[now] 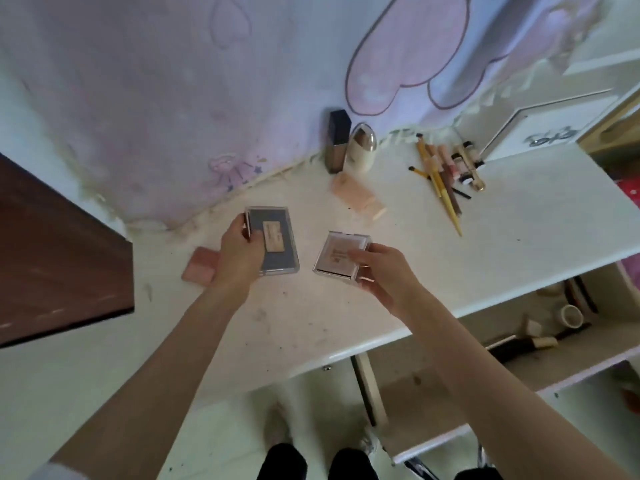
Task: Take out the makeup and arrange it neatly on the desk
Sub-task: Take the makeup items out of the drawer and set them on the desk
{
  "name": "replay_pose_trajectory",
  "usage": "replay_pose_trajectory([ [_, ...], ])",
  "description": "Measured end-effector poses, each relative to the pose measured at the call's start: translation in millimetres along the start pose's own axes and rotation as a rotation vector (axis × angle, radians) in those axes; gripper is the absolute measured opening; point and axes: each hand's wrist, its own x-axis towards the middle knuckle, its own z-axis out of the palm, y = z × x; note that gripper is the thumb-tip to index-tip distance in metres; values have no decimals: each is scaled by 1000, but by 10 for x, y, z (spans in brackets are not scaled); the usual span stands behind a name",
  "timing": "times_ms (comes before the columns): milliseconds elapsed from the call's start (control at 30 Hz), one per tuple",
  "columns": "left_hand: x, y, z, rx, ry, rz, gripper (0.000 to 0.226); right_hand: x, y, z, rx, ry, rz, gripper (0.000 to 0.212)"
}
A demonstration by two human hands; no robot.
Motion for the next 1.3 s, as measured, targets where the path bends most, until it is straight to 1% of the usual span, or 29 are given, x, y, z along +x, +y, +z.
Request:
replay_pose_trajectory([
  [67,181,-62,-183,-149,-12,-87,30,140,-37,276,40,10,16,15],
  [133,351,-118,-298,-252,-16,-120,36,282,-75,523,92,28,26,13],
  [233,592,-152,-342,-323,16,-161,40,461,-137,818,143,49,41,13],
  [367,873,-201,-302,-264,29,-156,40,655,-224,1038,169,53,47,20],
  [500,1009,-180,-313,-158,95,-128,41,769,-283,1116,101,41,-8,13],
  [567,1011,-193,-326,-79,42,-74,38,797,-271,1164,-48,70,-82,16],
  [633,938,-241,-323,-28,-78,-7,34,799,-222,1200,-277,116,-187,23],
  [700,875,-304,-325,40,-165,79,34,813,-164,1213,-491,131,-281,22],
  [767,841,-357,-339,193,-178,176,36,822,-99,1194,-637,121,-337,22],
  [833,821,-386,-348,292,-175,240,40,807,-20,1149,-696,93,-387,35],
  [900,772,-408,-345,432,-184,264,51,758,86,1076,-778,91,-441,46],
  [967,656,-425,-324,613,-172,338,60,693,240,943,-1011,100,-454,55],
  [1033,459,-399,-286,635,-131,468,60,618,402,746,-1246,101,-501,57],
  [1067,337,-380,-247,625,-115,544,58,567,473,638,-1302,99,-534,56],
  [1133,75,-347,-102,649,-122,691,52,438,599,413,-1349,76,-562,54],
  [1200,-177,-327,113,618,-183,804,45,294,707,170,-1382,47,-579,52],
  [1300,-527,-337,499,578,-258,912,38,44,865,-239,-1391,12,-609,50],
])
